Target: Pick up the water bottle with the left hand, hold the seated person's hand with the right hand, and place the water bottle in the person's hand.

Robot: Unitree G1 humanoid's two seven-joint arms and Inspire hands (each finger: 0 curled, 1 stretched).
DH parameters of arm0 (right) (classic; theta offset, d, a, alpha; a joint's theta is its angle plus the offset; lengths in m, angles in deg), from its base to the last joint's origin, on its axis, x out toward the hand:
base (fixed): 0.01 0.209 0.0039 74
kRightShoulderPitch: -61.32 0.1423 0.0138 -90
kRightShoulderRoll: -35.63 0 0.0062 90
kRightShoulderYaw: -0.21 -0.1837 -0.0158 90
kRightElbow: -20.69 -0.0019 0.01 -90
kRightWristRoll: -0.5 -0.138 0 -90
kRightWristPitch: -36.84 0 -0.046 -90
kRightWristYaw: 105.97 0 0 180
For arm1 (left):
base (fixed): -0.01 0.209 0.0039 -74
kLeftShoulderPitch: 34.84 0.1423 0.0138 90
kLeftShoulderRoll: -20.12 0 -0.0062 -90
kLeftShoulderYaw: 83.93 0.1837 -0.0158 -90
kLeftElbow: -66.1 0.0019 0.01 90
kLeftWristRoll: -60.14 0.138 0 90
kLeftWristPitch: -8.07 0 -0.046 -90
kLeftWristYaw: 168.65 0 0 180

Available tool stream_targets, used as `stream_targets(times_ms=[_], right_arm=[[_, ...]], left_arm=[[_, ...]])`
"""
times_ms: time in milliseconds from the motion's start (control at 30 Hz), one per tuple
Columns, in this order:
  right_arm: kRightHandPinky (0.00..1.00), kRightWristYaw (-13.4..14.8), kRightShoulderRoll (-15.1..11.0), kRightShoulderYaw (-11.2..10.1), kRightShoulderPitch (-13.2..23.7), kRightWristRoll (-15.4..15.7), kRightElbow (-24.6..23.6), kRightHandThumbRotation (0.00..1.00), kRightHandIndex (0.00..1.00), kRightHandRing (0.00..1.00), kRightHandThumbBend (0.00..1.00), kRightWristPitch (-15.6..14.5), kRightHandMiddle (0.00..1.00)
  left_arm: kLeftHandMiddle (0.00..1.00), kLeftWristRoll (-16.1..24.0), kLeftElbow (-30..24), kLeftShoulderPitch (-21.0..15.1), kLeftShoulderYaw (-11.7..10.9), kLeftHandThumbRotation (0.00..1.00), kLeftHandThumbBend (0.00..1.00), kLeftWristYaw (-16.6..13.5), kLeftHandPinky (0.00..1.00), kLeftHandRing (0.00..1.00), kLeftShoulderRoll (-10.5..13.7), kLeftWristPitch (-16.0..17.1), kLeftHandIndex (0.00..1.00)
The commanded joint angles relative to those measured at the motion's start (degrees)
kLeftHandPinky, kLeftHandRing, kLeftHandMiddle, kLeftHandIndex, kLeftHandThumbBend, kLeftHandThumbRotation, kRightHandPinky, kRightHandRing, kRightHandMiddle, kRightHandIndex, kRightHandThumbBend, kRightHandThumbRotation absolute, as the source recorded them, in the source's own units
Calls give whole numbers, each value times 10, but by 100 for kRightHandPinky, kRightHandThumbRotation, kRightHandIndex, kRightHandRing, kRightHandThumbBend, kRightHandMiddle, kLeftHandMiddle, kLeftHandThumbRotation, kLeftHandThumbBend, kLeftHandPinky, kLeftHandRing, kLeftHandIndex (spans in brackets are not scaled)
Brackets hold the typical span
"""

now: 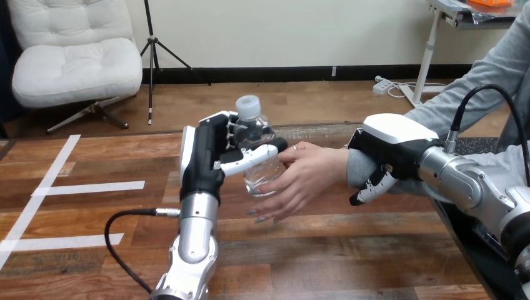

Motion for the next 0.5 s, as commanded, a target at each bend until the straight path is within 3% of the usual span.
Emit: stream_targets(times_ms=[0,467], right_arm=[[18,0,14,-28,17,-28,-40,0,28,22,70,3,27],[18,5,15,-26,16,-30,-36,0,28,22,70,3,27]], left_arm=[[43,-2,-4,-74,3,0,69,-2,37,40,-6,29,42],[43,0,1,-83,6,0,70,0,36,40,-15,36,43]])
